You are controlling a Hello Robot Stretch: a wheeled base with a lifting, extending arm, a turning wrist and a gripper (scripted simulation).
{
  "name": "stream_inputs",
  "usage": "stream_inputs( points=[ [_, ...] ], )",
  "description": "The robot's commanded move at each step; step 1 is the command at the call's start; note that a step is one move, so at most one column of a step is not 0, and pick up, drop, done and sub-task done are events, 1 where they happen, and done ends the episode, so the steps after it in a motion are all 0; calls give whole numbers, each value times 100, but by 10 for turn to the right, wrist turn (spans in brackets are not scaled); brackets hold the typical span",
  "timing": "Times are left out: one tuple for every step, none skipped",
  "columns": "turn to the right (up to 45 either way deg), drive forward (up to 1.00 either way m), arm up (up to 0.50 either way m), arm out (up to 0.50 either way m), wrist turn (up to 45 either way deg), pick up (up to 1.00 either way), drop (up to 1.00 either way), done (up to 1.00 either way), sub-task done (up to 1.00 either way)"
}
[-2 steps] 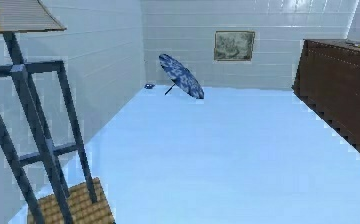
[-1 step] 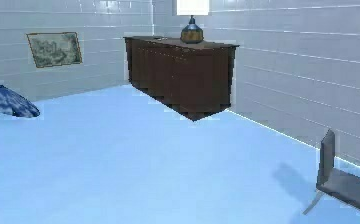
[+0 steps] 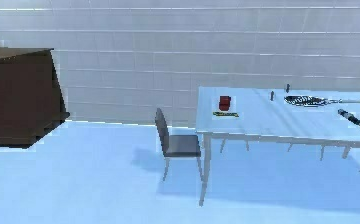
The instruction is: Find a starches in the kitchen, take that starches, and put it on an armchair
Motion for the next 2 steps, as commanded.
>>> stream_inputs(
  points=[
    [150,0,0,0,0,0,0,0,0],
    [-450,0,0,0,0,0,0,0,0]
  ],
)
